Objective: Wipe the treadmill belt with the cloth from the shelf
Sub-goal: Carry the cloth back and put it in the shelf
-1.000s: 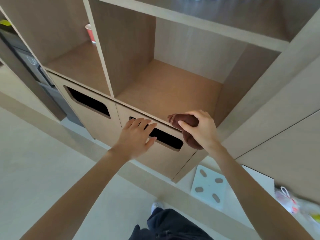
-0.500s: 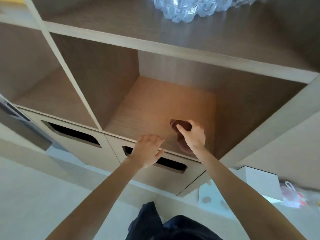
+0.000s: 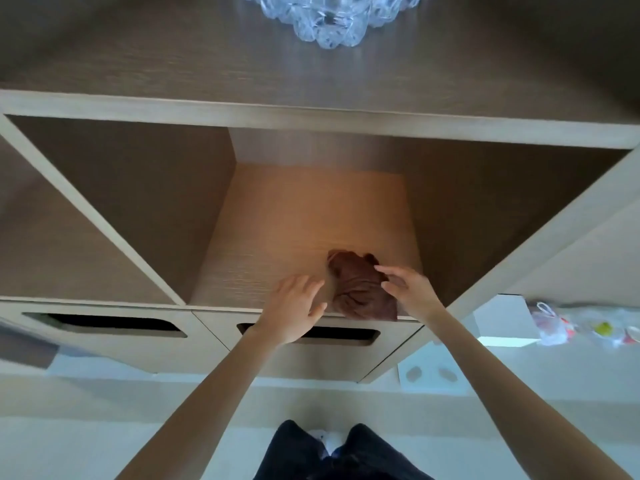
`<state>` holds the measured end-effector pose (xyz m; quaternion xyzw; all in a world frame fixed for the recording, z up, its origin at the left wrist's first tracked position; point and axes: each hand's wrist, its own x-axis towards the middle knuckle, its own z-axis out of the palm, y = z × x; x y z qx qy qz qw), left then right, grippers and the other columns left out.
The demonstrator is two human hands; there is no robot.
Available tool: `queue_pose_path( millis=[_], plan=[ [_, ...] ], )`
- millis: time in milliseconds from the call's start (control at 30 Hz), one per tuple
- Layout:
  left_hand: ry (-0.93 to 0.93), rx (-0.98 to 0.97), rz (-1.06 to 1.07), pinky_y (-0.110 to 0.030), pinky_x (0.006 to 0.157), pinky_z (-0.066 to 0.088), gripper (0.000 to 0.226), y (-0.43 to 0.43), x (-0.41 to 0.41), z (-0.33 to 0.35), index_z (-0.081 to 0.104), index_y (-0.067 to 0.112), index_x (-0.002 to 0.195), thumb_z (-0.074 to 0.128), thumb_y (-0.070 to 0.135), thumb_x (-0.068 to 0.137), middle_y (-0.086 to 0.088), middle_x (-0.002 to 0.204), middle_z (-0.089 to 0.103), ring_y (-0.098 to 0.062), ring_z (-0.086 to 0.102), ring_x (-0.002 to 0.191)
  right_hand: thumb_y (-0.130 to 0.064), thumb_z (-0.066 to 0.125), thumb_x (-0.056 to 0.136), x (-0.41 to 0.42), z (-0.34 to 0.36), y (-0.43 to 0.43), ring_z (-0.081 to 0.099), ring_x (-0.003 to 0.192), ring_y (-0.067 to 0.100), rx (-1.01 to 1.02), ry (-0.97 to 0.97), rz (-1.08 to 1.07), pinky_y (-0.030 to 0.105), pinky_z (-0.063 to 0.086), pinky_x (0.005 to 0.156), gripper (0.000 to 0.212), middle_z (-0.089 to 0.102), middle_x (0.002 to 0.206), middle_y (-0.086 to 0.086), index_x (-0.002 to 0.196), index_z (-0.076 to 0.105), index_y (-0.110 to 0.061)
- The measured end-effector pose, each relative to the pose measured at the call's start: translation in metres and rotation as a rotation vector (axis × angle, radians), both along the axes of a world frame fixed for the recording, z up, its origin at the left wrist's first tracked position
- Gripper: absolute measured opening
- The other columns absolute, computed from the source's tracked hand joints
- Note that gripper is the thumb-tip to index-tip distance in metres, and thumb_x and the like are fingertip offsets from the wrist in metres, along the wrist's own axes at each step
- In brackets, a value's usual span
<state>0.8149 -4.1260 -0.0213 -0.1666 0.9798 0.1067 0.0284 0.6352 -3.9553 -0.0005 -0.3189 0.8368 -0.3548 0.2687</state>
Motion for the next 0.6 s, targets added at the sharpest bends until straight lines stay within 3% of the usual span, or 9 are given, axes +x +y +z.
queue_pose_path(
  millis=[67,200,300,433,600],
  plan=[
    [0.043,0.048,-0.009,-0.036,0.108,0.028,0.076,0.003,-0.003,-0.002,0.035,0.020,0.144,0.009,0.060,0.085,-0.001,0.142,0.043,-0.022,0.036,0.131,-0.007,0.061,0.091,0.007,-0.002,0.005,0.058,0.106,0.014,0.027,-0.047,-0.030,0.019,0.043,0.089,0.038,0.060,0.122,0.008,0.127,0.059,-0.018],
    [0.121,0.154,-0.013,-0.037,0.110,0.027,0.057,0.003,-0.004,-0.005,0.030,0.019,0.147,0.038,0.047,0.098,0.000,0.147,0.036,-0.021,0.031,0.135,-0.007,0.067,0.086,0.023,-0.005,0.010,0.061,0.102,0.014,0.008,-0.016,-0.031,0.020,0.045,0.090,0.044,0.062,0.117,0.006,0.129,0.058,-0.013],
    [0.175,0.152,-0.064,-0.039,0.110,0.030,0.061,-0.002,0.002,-0.005,0.030,0.020,0.147,0.048,0.045,0.095,-0.001,0.148,0.035,-0.022,0.034,0.134,0.008,0.062,0.082,0.021,0.000,0.011,0.062,0.095,0.023,-0.085,0.258,0.005,0.035,0.052,0.086,0.039,0.063,0.106,0.010,0.116,0.067,-0.010],
    [0.281,0.085,-0.281,-0.040,0.106,0.033,0.065,-0.003,0.004,-0.012,0.044,0.019,0.141,0.070,0.034,0.083,-0.003,0.146,0.041,-0.022,0.039,0.131,0.019,0.052,0.077,0.018,0.005,0.007,0.056,0.109,0.025,-0.065,0.538,0.263,0.031,0.047,0.087,0.048,0.063,0.116,0.006,0.108,0.071,-0.012],
    [0.267,0.116,-0.337,-0.041,0.110,0.029,0.066,0.005,-0.006,-0.026,0.048,0.018,0.137,0.076,0.024,0.078,0.000,0.146,0.042,-0.019,0.038,0.135,0.009,0.063,0.081,0.022,-0.001,0.009,0.062,0.100,0.014,0.004,0.308,0.180,0.029,0.050,0.092,0.043,0.059,0.126,-0.001,0.112,0.070,-0.019]
  ],
)
